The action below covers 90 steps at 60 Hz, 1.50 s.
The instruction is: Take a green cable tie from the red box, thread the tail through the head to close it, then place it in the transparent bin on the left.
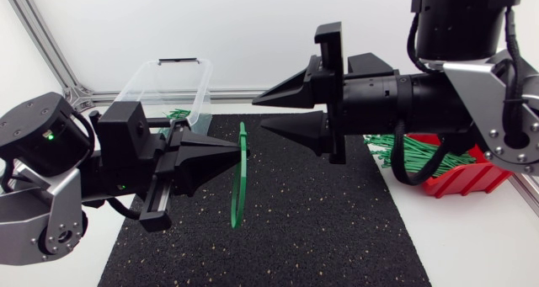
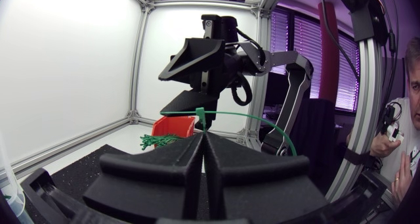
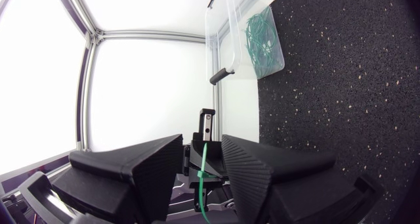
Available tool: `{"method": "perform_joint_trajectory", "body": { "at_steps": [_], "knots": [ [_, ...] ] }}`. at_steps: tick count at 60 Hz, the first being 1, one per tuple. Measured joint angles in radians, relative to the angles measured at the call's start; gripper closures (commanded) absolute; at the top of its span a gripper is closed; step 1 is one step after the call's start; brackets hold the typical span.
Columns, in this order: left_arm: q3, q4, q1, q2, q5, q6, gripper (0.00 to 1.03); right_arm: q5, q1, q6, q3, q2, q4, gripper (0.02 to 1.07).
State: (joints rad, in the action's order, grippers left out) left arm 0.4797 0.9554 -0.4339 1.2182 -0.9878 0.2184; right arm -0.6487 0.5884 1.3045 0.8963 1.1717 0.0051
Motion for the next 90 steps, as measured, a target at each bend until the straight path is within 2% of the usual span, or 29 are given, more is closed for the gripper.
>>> {"method": "perform_joint_trajectory", "body": {
  "at_steps": [11, 13, 17, 19, 37, 41, 44, 90],
  "knots": [
    [0.0, 0.0, -0.001, 0.0, -0.011, 0.018, 1.0, -0.001, 0.032, -0.004, 0.0, 0.027, 0.001, 0.63],
    [0.0, 0.0, -0.002, 0.0, -0.011, 0.018, 1.0, -0.001, 0.033, -0.004, 0.0, 0.032, 0.003, 0.66],
    [0.0, 0.0, -0.003, 0.0, -0.012, 0.023, 1.0, -0.001, 0.034, -0.004, 0.0, 0.035, 0.003, 0.81],
    [0.001, 0.0, -0.003, 0.0, -0.019, 0.025, 1.0, -0.001, 0.034, -0.004, 0.0, 0.035, 0.004, 0.84],
    [0.012, 0.0, -0.003, 0.01, -0.034, 0.044, 1.0, 0.0, 0.046, -0.004, 0.0, 0.035, 0.007, 0.86],
    [0.014, 0.0, -0.003, 0.013, -0.037, 0.044, 1.0, 0.0, 0.05, -0.004, 0.0, 0.035, 0.007, 0.91],
    [0.014, 0.0, -0.003, 0.016, -0.037, 0.044, 1.0, -0.001, 0.053, -0.004, 0.0, 0.035, 0.007, 1.02],
    [0.017, -0.016, -0.02, 0.003, -0.024, 0.077, 1.0, 0.053, 0.058, -0.011, 0.0, 0.058, -0.005, 1.02]
  ]
}}
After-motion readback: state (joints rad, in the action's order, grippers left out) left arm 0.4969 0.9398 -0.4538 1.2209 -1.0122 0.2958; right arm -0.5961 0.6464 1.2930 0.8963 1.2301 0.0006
